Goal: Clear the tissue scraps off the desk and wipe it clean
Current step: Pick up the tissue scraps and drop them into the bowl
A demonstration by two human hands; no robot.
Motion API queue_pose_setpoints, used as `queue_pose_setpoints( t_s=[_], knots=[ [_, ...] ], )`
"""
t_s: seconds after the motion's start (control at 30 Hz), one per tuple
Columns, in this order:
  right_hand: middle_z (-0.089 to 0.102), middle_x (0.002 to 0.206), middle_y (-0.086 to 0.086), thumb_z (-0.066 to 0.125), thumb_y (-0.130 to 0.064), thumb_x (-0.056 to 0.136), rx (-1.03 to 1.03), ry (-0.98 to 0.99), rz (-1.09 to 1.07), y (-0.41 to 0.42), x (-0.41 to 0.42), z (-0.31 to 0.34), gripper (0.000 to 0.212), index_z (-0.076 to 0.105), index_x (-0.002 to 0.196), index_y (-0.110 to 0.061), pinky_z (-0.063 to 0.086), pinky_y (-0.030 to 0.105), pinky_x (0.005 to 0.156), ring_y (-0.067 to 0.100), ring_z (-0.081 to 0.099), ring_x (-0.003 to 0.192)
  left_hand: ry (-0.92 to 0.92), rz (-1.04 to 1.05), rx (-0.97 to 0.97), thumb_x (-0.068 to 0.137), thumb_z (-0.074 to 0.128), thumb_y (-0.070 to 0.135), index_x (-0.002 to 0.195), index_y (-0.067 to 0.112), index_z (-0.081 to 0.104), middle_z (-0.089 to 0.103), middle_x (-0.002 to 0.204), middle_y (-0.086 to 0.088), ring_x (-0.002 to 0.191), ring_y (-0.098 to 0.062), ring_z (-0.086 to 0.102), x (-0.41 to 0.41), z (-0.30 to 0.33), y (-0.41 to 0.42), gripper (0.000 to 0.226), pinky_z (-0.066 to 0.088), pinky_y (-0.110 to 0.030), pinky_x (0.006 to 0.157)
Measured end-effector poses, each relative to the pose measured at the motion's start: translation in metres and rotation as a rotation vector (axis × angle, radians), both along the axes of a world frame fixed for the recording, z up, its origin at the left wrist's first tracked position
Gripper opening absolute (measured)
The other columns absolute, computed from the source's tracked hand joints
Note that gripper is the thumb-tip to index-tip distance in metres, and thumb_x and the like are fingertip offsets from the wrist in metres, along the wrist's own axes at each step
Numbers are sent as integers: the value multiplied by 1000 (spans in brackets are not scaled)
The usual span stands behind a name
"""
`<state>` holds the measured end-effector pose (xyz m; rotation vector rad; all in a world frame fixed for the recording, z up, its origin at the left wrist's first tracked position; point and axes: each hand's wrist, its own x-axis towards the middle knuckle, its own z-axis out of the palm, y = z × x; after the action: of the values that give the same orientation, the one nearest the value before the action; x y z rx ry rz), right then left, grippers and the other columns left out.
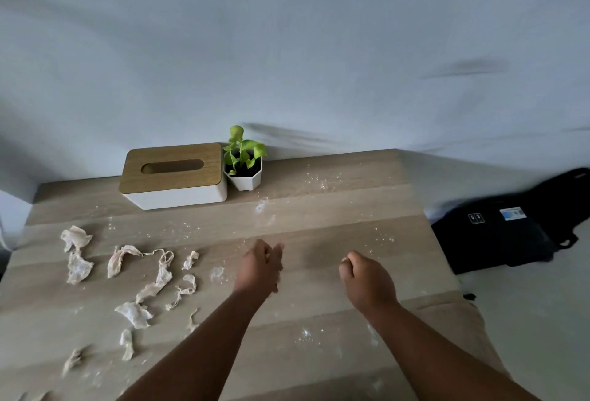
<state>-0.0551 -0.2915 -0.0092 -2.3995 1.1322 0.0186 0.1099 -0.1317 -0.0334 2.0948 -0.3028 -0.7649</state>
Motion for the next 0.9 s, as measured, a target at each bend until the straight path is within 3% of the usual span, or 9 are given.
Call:
queue_pose_setpoints(
  t_s=[0.1,0.2,0.33,0.4,0.5,0.7,0.9],
  knots=[
    [62,70,16,53,-20,97,50,-59,-37,15,-10,7,26,53,73,-12,39,39,61,38,58,70,143,49,-73,98,64,47,95,18,56,73,72,-3,43,-14,60,-16,5,1,31,41,-25,36],
    [46,55,4,53,-15,97,132,-128,-115,30,-23,11,38,39,62,-15,35,39,57,32,46,57,238,42,-102,98,64,48,91,21,63,72,68,0,45,-13,58,-30,7,4,28,41,-25,38],
    [62,59,11,48,-19,100,390,-181,-310,47,-41,10,32,54,72,-5,42,36,47,28,53,47,314,12,-132,98,61,54,86,17,66,60,57,3,41,-12,48,-48,6,10,39,33,-22,39],
    [60,57,4,47,-19,102,529,-239,-418,55,-52,9,31,55,76,-5,38,29,39,22,50,42,358,-3,-137,100,56,56,87,12,65,56,56,1,41,-13,44,-59,5,12,47,32,-21,39],
    [60,61,5,46,-20,106,676,-296,-481,65,-69,7,32,58,80,-7,38,26,40,22,51,44,424,-46,-116,102,53,55,89,6,66,56,57,0,42,-11,46,-81,4,16,52,36,-21,40],
    [59,61,10,43,-20,106,822,-371,-637,75,-97,-2,33,57,81,-5,35,23,42,22,46,38,464,-129,-82,103,53,52,90,5,65,58,58,-3,42,-17,51,-126,8,24,50,35,-20,42],
    [57,60,14,44,-25,107,840,-377,-667,68,-132,-1,36,61,82,-5,41,26,41,22,51,43,431,-132,-41,104,52,51,93,5,66,61,59,-4,44,-18,55,-151,16,19,49,35,-23,45]
  ],
)
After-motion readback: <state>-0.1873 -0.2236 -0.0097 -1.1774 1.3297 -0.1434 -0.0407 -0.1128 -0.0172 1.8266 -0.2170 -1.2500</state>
